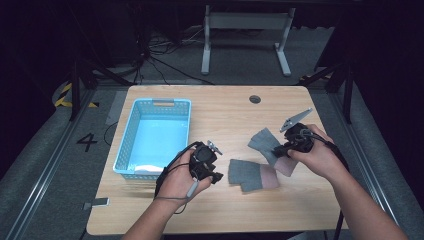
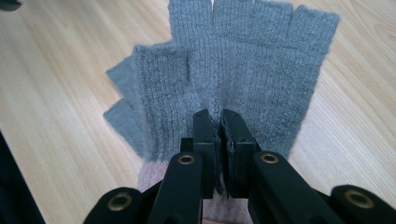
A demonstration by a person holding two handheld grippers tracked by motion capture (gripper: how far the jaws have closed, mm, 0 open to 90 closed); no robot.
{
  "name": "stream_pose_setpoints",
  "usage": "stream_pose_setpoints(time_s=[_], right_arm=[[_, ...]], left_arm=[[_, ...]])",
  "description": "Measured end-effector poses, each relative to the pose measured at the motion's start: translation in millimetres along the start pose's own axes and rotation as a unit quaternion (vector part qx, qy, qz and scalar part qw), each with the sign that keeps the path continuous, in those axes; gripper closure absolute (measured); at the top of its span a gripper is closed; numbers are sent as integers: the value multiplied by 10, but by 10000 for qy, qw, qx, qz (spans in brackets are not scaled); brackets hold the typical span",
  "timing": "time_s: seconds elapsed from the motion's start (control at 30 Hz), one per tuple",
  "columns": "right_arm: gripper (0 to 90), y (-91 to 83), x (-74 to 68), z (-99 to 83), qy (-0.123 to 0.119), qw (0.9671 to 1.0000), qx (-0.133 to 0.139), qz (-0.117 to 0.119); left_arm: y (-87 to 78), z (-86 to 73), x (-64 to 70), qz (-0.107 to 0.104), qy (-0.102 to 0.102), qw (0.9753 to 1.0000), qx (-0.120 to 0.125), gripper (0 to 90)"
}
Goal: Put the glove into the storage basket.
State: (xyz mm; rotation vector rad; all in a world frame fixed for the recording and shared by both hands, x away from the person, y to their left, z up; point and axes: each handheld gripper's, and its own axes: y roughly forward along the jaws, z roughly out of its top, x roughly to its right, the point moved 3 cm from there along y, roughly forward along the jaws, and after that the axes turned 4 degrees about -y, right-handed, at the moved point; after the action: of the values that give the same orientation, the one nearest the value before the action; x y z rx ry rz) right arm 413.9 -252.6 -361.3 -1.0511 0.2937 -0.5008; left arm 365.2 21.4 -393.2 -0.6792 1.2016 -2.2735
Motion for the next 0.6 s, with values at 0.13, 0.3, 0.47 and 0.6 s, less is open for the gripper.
stream_pose_setpoints(time_s=[0.13, 0.3, 0.47, 0.6], right_arm=[[855, 18, -74, 3, -188, 9998, -60, 102], [855, 59, -148, 13, -377, 9990, -78, 241], [855, 149, -220, 35, -555, 9976, -118, 401], [854, 246, -275, 55, -714, 9960, -197, 494]], left_arm=[[-1, -4, 3, 5, -6, 10000, 1, 591], [-5, -20, -1, 40, -17, 10000, -13, 591], [-14, -51, -16, 52, -50, 10000, -29, 591], [-25, -72, -19, 83, -84, 9999, -26, 591]])
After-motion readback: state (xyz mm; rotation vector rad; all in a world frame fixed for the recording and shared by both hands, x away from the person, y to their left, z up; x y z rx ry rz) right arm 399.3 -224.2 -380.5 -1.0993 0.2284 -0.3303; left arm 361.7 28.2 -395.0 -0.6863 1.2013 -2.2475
